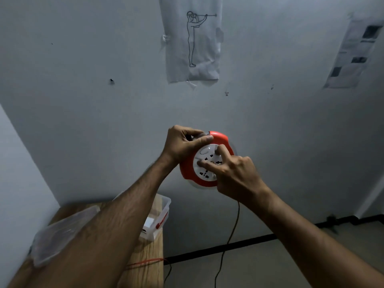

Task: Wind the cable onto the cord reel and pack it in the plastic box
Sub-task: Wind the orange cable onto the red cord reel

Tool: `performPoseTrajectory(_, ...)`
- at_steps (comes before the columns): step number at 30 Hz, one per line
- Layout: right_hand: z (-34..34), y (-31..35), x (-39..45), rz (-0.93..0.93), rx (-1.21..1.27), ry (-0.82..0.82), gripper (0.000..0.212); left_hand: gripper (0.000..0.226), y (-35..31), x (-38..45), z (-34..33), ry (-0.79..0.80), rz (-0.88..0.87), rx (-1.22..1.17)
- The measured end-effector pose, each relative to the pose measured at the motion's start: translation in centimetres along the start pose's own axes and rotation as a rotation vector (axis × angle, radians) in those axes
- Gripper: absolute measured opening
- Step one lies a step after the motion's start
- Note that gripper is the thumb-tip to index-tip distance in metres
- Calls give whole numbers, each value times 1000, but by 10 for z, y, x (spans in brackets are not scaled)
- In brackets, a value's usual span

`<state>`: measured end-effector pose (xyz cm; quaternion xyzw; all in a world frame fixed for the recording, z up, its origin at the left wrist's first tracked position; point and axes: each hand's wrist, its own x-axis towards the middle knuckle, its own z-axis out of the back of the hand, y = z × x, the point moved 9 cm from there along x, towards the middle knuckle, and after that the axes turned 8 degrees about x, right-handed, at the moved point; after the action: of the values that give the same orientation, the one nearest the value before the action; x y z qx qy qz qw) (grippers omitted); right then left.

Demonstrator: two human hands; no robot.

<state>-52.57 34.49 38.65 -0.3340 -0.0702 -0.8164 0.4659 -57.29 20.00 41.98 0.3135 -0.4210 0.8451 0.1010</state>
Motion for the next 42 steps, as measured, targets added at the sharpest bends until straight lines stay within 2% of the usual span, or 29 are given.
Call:
performPoseTrajectory(3, 4, -7, -2, -80, 24, -132, 58, 28, -2, 1, 1, 4, 1, -1)
performPoseTrajectory(6, 10, -18, -2, -260, 124, -266, 58, 26, -7, 1, 4, -48, 1, -9)
performPoseTrajectory(8, 11, -23, -3, -421, 288, -327, 59, 24, -13, 2, 4, -77, -19, -1)
performPoseTrajectory(11, 9, -36, -15, -761, 567, -454, 56, 26, -23, 3, 3, -112, -73, 39)
performPoseTrajectory(13, -18, -46, -29, -1077, 836, -504, 53, 29, -28, 3, 0, -123, -116, 71)
performPoseTrajectory(16, -62, -34, -45, -1513, 1469, -646, 50, 26, -32, 1, -1, -124, -164, 113)
performPoseTrajectory(18, -71, -17, -41, -1622, 1862, -717, 41, 29, -30, 0, -1, -113, -175, 133)
performPoseTrajectory(19, -70, -11, -39, -1630, 1975, -713, 39, 31, -29, 0, 0, -105, -175, 135)
performPoseTrajectory(21, -60, -8, -37, -1554, 2000, -620, 35, 32, -23, 0, 4, -111, -150, 121)
performPoseTrajectory(22, -51, -12, -37, -1489, 1899, -570, 32, 30, -20, 1, 7, -125, -130, 105)
performPoseTrajectory(24, -20, -30, -39, -1234, 1383, -529, 25, 28, -16, 2, 16, -152, -101, 75)
performPoseTrajectory(26, 26, -32, -25, -736, 670, -497, 19, 27, -17, 2, 21, -154, -102, 73)
performPoseTrajectory(28, 32, -7, -8, -291, 264, -306, 35, 25, -21, 2, 21, -134, -120, 80)
performPoseTrajectory(29, 23, -2, -5, -186, 188, -178, 49, 24, -21, 2, 20, -125, -127, 77)
performPoseTrajectory(31, 15, -3, -4, -120, 135, -29, 68, 26, -21, 2, 19, -116, -134, 65)
performPoseTrajectory(35, 12, 1, -7, 86, 85, 82, 72, 27, -16, 1, 16, -106, -111, 53)
performPoseTrajectory(37, 8, -5, -8, 79, 52, 118, 79, 27, -16, 1, 13, -102, -104, 41)
performPoseTrajectory(40, 3, -8, -6, 60, -24, 97, 82, 30, -19, 1, 10, -103, -98, 46)
performPoseTrajectory(42, 7, -6, -6, 51, -31, 19, 73, 30, -21, 2, 8, -96, -95, 41)
